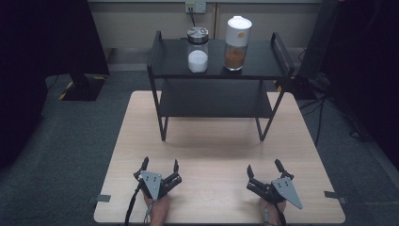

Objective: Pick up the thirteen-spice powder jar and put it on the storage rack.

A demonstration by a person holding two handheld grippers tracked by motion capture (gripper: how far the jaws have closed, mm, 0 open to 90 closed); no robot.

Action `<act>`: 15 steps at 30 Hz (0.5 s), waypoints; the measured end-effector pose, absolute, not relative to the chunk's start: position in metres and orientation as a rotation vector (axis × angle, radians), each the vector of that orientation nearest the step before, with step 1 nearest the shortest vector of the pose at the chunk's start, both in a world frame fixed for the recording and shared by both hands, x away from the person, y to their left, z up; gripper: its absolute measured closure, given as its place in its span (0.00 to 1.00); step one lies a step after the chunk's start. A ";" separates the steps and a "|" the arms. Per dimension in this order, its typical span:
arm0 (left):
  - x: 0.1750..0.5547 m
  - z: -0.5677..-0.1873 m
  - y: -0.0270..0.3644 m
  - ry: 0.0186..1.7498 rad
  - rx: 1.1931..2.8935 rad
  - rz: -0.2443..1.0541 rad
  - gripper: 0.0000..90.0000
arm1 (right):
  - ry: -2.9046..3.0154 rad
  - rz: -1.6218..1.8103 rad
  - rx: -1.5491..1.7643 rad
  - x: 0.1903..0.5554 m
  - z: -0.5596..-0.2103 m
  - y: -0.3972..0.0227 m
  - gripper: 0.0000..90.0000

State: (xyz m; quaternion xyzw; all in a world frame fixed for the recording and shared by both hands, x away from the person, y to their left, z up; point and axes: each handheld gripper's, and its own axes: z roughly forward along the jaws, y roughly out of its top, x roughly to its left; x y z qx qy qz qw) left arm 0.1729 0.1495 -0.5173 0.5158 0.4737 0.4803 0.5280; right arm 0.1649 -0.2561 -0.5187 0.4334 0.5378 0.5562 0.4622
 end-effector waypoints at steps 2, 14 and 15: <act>0.173 -0.517 0.150 1.132 1.232 1.148 0.00 | 1.315 1.355 1.074 0.164 -0.518 -0.254 0.00; 0.173 -0.517 0.149 1.134 1.231 1.150 0.00 | 1.323 1.337 1.098 0.164 -0.515 -0.251 0.00; 0.173 -0.517 0.149 1.134 1.231 1.150 0.00 | 1.323 1.337 1.098 0.164 -0.515 -0.251 0.00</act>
